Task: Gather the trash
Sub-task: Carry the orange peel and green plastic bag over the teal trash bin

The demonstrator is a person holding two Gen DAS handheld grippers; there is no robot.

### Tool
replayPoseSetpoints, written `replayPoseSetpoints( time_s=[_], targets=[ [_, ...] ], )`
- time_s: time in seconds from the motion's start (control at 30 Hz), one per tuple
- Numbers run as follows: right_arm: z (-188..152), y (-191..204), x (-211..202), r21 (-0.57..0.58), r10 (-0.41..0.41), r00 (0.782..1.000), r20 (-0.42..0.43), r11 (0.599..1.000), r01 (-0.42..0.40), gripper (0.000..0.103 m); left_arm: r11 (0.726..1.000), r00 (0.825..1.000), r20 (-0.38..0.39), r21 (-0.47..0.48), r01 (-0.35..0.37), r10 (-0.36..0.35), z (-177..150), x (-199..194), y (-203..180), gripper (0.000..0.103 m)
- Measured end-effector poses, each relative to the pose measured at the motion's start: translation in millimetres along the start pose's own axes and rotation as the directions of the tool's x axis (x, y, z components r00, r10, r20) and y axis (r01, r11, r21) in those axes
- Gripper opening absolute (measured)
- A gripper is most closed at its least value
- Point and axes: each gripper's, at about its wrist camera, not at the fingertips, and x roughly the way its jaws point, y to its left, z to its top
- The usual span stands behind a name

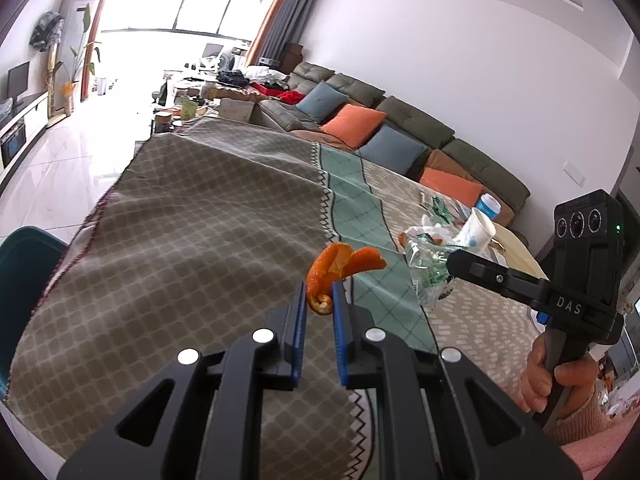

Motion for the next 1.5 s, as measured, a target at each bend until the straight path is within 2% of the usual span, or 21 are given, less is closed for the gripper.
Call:
replayPoseSetpoints(
  time_s=[0.9,1.5],
  targets=[
    [17.8,45.7,57.0,-0.072,0.136,0.987,-0.080,0.987,-0.142,0.015,0.988,0.990,0.068,-0.097,-0.119,0.126,-6.5,-45.7,47.3,0.014],
    [24.2,72.8,95.6,-0.096,0.212,0.967,-0.143,0.969,-0.226,0.015,0.965,0.972,0.094,-0.176,-0.196,0.214,-11.2,-74.6,81.0,0.014]
  ],
)
